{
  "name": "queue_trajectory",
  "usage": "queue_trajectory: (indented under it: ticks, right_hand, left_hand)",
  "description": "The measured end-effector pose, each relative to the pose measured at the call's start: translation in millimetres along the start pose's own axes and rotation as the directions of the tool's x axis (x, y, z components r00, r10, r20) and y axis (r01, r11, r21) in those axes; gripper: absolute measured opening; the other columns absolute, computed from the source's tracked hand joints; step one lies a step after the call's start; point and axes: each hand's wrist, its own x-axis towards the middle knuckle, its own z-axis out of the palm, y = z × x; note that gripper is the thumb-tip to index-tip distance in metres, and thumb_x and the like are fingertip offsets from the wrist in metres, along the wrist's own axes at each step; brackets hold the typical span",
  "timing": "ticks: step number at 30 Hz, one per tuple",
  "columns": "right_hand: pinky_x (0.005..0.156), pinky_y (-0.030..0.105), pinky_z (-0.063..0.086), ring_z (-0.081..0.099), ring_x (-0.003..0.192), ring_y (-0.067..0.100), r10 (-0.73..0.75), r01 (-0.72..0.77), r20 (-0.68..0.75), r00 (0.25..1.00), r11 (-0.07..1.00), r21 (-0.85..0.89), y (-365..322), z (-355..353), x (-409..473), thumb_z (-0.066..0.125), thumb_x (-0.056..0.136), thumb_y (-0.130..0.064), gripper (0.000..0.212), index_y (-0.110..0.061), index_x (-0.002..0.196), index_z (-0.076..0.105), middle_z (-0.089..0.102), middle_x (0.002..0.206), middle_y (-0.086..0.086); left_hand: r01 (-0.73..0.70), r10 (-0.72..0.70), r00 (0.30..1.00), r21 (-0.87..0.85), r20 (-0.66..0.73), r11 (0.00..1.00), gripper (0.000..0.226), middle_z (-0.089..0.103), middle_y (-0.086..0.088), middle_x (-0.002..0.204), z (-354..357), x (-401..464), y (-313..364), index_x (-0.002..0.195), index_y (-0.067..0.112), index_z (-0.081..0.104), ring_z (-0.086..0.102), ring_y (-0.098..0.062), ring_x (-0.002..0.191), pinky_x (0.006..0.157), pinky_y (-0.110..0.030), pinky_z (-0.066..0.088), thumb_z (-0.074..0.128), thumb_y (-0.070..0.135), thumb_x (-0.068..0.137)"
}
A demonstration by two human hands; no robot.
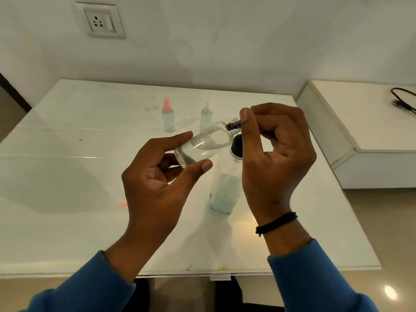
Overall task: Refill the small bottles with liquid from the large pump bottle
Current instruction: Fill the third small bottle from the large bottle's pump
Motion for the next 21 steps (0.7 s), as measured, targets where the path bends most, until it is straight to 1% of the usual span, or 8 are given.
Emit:
queue_trajectory:
  ticks: [3, 5, 7, 9, 11, 14, 17, 21]
  right_hand:
    - [0.069, 0.028, 0.055, 0.062, 0.078, 0.007, 0.008, -0.008, -0.005, 1.000, 1.000, -0.021, 2.4, 0.3, -1.6, 0.075, 0.093, -0.012, 0.019, -0.005, 0.076, 0.071, 0.064, 0.083, -0.003]
    - [0.067, 0.027, 0.055, 0.061, 0.076, 0.005, 0.016, -0.016, -0.005, 1.000, 1.000, -0.014, 4.3, 1.1, -3.1, 0.074, 0.093, -0.010, 0.019, -0.005, 0.075, 0.070, 0.062, 0.080, -0.005]
    - [0.066, 0.026, 0.053, 0.059, 0.075, 0.002, 0.018, -0.018, -0.002, 1.000, 1.000, 0.001, 5.7, 2.0, -3.3, 0.073, 0.093, -0.008, 0.020, -0.010, 0.074, 0.068, 0.059, 0.079, -0.008]
    - [0.067, 0.021, 0.049, 0.057, 0.074, -0.002, 0.008, -0.008, 0.007, 1.000, 1.000, 0.008, 4.8, 2.0, -0.7, 0.072, 0.093, -0.006, 0.022, -0.016, 0.075, 0.064, 0.057, 0.077, -0.008]
    - [0.066, 0.018, 0.045, 0.054, 0.072, -0.004, -0.020, 0.020, 0.017, 1.000, 1.000, 0.004, 2.7, 0.8, 3.0, 0.070, 0.094, -0.007, 0.025, -0.016, 0.073, 0.061, 0.055, 0.075, -0.008]
    - [0.061, 0.021, 0.043, 0.049, 0.068, -0.002, -0.040, 0.040, 0.014, 0.999, 0.999, -0.004, 0.5, 0.4, 5.8, 0.068, 0.096, -0.009, 0.029, -0.020, 0.072, 0.055, 0.051, 0.072, -0.008]
    - [0.059, 0.026, 0.048, 0.050, 0.068, 0.000, -0.009, 0.009, 0.003, 1.000, 1.000, -0.005, 2.7, 2.4, 2.0, 0.067, 0.096, -0.009, 0.027, -0.021, 0.074, 0.055, 0.052, 0.073, -0.006]
    - [0.059, 0.028, 0.049, 0.051, 0.068, 0.002, 0.019, -0.019, -0.001, 1.000, 1.000, 0.005, 6.3, 3.0, -1.5, 0.067, 0.096, -0.008, 0.028, -0.009, 0.069, 0.062, 0.053, 0.073, -0.004]
  left_hand:
    - [0.000, 0.000, 1.000, 0.003, 0.000, 1.000, 0.046, 0.071, -0.003, 0.119, -1.5, 0.9, -1.1, 0.120, 0.012, 0.068, 0.072, -0.017, 0.107, 0.081, -0.024, 0.061, 0.082, 0.024, 0.078]
    - [-0.014, 0.014, 1.000, 0.018, 0.003, 1.000, 0.045, 0.071, -0.001, 0.117, -2.3, 0.9, -1.0, 0.120, 0.011, 0.068, 0.072, -0.013, 0.106, 0.080, -0.021, 0.060, 0.082, 0.024, 0.079]
    - [-0.012, 0.012, 1.000, 0.021, 0.000, 1.000, 0.046, 0.071, 0.000, 0.117, -2.4, 0.4, -1.4, 0.121, 0.010, 0.068, 0.072, -0.012, 0.105, 0.080, -0.020, 0.060, 0.081, 0.025, 0.079]
    - [0.002, -0.002, 1.000, 0.018, -0.006, 1.000, 0.047, 0.072, -0.003, 0.118, -1.9, -0.3, -2.5, 0.122, 0.011, 0.069, 0.072, -0.017, 0.106, 0.081, -0.023, 0.061, 0.082, 0.026, 0.080]
    - [0.001, -0.001, 1.000, 0.028, -0.007, 1.000, 0.045, 0.073, -0.003, 0.117, -1.1, -1.0, -2.5, 0.123, 0.013, 0.069, 0.073, -0.021, 0.106, 0.081, -0.024, 0.061, 0.082, 0.029, 0.082]
    - [-0.017, 0.017, 1.000, 0.059, -0.006, 0.998, 0.043, 0.073, 0.001, 0.115, -0.3, -0.1, -1.5, 0.123, 0.017, 0.068, 0.073, -0.018, 0.103, 0.082, -0.020, 0.060, 0.077, 0.031, 0.083]
    - [-0.026, 0.026, 1.000, 0.088, -0.003, 0.996, 0.042, 0.072, 0.002, 0.114, 1.0, -0.7, -2.3, 0.123, 0.015, 0.068, 0.072, -0.015, 0.100, 0.080, -0.016, 0.058, 0.077, 0.029, 0.085]
    - [-0.039, 0.039, 0.999, 0.094, -0.002, 0.995, 0.043, 0.073, 0.001, 0.115, 1.1, -1.0, -3.2, 0.123, 0.012, 0.069, 0.071, -0.014, 0.101, 0.080, -0.013, 0.056, 0.076, 0.030, 0.085]
